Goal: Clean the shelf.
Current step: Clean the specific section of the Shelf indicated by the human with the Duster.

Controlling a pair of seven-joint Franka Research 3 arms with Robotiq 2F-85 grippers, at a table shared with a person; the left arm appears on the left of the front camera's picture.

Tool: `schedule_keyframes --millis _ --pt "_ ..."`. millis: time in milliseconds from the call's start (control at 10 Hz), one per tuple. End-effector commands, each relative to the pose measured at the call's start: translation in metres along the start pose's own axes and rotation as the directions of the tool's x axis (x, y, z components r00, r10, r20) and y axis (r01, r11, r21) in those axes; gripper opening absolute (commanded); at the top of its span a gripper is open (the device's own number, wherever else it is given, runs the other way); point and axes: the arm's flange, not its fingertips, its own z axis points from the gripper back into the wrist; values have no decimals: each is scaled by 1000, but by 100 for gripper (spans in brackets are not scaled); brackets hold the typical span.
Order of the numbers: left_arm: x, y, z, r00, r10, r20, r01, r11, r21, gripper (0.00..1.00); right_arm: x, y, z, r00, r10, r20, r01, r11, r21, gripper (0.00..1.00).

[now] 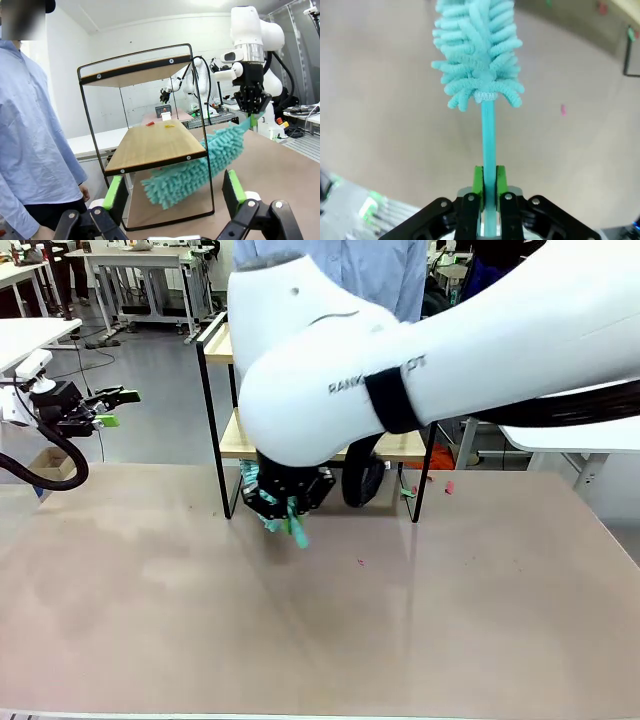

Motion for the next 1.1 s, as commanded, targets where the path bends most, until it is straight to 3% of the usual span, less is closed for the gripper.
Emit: schedule_keyframes --millis 0,300,600,1000 --pt "2 -1 0 1000 -15 -9 15 1000 -8 100 21 20 -21 992 -85 88 85 996 10 13" --pt "2 -1 0 1000 -15 -9 15 1000 -8 100 46 31 -41 979 -141 150 142 990 4 13" --pt "2 -1 0 1000 -15 -9 15 1000 -8 100 60 37 -56 971 -180 157 173 983 61 13" --pt "2 -1 0 1000 -15 -9 15 1000 -8 100 65 40 -82 981 -187 55 183 980 72 13"
